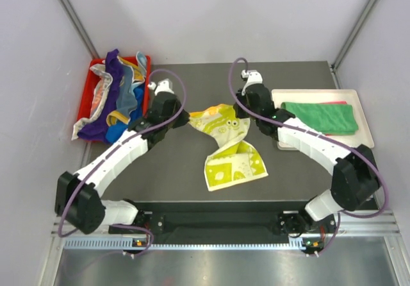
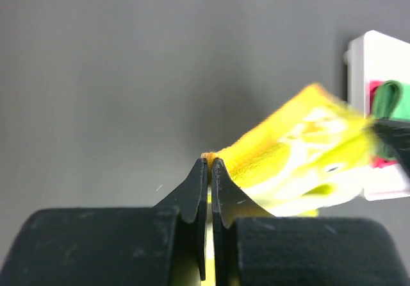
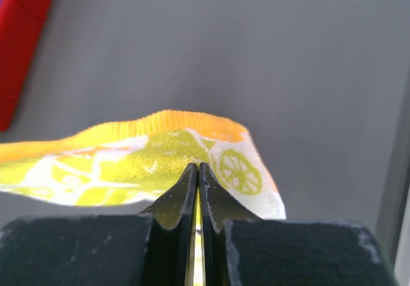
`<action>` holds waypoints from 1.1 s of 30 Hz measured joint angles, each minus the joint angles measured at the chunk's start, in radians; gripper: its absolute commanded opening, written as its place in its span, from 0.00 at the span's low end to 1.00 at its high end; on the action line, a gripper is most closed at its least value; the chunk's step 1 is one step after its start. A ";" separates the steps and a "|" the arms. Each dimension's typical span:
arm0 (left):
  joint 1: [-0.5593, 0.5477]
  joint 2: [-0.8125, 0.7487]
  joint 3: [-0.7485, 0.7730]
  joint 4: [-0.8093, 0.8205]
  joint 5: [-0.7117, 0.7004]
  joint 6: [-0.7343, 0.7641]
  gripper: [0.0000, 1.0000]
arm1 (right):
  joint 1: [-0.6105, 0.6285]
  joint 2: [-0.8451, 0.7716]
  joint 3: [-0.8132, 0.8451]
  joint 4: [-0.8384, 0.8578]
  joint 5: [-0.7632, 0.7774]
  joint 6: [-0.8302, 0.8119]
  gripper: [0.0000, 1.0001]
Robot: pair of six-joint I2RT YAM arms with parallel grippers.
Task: Fold and stack the towels
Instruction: Flatten out the crumpled towel
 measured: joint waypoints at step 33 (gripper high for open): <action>0.003 -0.029 -0.520 0.105 -0.003 -0.135 0.00 | 0.132 0.317 0.069 0.017 -0.063 -0.156 0.57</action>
